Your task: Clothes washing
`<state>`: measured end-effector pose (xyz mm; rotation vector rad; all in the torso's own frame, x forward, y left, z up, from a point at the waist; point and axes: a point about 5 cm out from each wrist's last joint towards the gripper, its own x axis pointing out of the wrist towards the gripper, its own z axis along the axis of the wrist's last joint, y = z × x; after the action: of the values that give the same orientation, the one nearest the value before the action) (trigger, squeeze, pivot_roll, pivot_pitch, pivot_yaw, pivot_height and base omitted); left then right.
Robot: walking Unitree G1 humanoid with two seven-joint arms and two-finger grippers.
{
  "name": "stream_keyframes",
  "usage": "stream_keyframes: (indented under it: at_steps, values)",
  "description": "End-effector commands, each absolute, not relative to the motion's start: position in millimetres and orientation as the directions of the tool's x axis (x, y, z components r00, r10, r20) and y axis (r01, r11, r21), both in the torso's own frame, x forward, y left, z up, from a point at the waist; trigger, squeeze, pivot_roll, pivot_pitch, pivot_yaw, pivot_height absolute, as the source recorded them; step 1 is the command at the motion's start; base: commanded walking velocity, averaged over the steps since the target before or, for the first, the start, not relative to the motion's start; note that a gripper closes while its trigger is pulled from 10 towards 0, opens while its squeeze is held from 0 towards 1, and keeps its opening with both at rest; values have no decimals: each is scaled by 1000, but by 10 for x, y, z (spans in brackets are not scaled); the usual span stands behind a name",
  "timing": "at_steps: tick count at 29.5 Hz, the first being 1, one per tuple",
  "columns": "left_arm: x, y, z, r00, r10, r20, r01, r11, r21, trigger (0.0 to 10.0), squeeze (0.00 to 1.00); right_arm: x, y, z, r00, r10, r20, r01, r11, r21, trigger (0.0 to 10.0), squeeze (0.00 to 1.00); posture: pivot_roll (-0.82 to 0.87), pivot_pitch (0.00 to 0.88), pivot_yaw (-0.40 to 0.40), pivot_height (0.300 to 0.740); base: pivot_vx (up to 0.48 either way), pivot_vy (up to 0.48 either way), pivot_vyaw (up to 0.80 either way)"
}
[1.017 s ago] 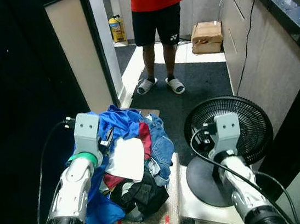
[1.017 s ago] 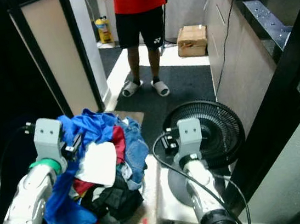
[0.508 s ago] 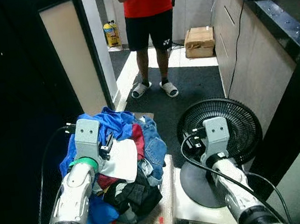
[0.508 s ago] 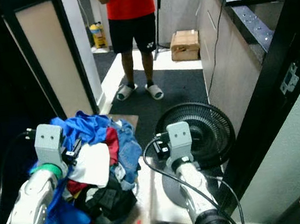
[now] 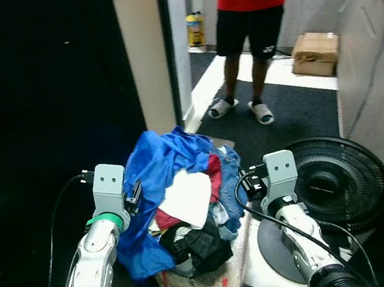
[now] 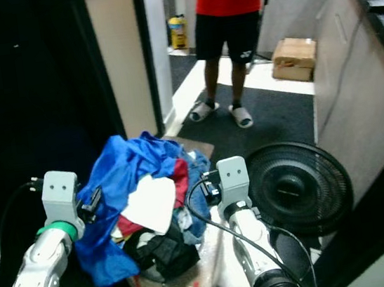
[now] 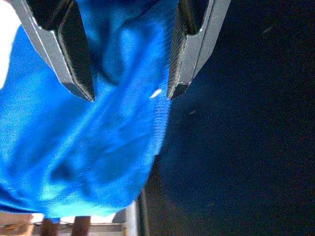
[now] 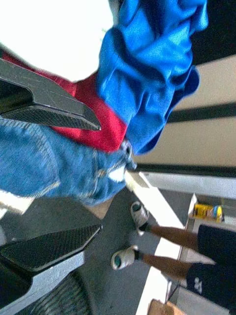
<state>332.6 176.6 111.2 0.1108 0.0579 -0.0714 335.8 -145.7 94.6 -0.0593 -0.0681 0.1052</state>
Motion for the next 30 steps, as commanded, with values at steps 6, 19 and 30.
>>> stream_keyframes:
  at_steps: [6, 19, 30]
  values:
    - [3343, 1758, 1088, 995, -69, -71, 76, 990, 115, 10000, 0, 3340, -1447, 909, 993, 102, 58, -98, 993, -62, 10000, 0, 4, 0, 46, 740, 0, 0, 788]
    - [3360, 1730, 1097, 995, -77, -66, 84, 990, 113, 10000, 0, 3352, -1437, 914, 992, 114, 50, -112, 992, -53, 10000, 0, 3, 0, 47, 740, 0, 0, 535]
    - [3445, 1593, 1160, 989, -136, -53, 141, 984, 111, 10000, 0, 3356, -1528, 932, 994, 92, 59, -88, 994, -68, 10000, 0, -11, 0, 56, 740, 0, 0, 0]
